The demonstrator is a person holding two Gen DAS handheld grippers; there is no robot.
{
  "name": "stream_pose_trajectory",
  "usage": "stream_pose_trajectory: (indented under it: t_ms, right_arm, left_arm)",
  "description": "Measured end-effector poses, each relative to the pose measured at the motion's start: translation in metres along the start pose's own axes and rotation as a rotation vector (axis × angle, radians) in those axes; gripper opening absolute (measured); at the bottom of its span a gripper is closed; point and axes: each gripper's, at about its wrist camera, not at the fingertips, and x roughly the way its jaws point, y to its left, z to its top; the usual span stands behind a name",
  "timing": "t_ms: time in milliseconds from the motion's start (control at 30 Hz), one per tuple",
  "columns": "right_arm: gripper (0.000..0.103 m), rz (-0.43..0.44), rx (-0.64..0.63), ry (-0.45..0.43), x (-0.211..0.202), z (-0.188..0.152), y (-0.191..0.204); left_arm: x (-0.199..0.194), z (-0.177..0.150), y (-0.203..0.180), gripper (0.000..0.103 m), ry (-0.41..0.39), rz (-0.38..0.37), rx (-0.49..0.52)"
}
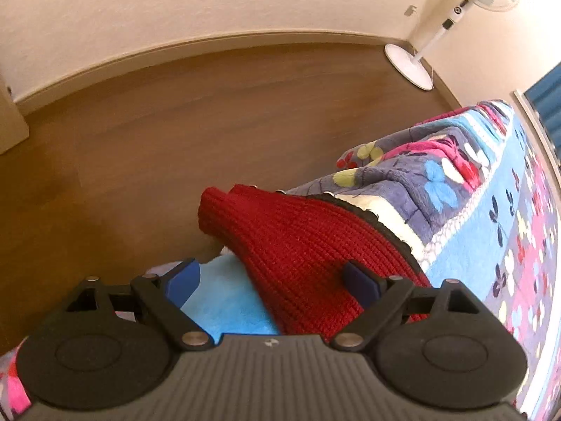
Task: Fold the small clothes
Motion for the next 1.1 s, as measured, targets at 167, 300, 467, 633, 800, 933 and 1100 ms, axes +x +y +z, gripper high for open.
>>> stream_pose_trajectory:
  t_ms: [167,300,467,633,800,933,1100]
  right_arm:
    - [0.065,-0.008,0.009,0.03,0.008,-0.003,0.004]
    - [0.065,-0.019,0.005,0.039,0.011,-0.004,0.005]
    - [0.065,-0.023,-0.004,0.026,0.012,-0.003,0.006]
    - [0.065,0.003,0.009,0.018,0.012,-0.006,-0.003]
    - [0.065,0.026,0.048,0.01,0.007,-0.009,-0.028]
    - [0.065,0.018,0.083,-0.011,0.0,-0.008,-0.058]
    - [0.065,0.007,0.165,-0.003,-0.001,-0.005,-0.095]
  left_arm:
    - [0.006,0.004,0.003,0.093,0.019,-0.021,-0.019]
    - [-0.007,0.003,-0.004,0.026,-0.039,-0.029,0.02]
    - [-0.055,0.001,-0.035,0.008,-0.175,0.05,0.094]
    - [-0.141,-0.037,-0.122,0.008,-0.353,-0.132,0.302]
    - [-0.209,-0.156,-0.237,0.007,-0.359,-0.397,0.531]
    - [-0.217,-0.298,-0.309,0.016,-0.275,-0.521,0.774]
    - [-0.164,-0.443,-0.307,0.08,-0.042,-0.422,1.139]
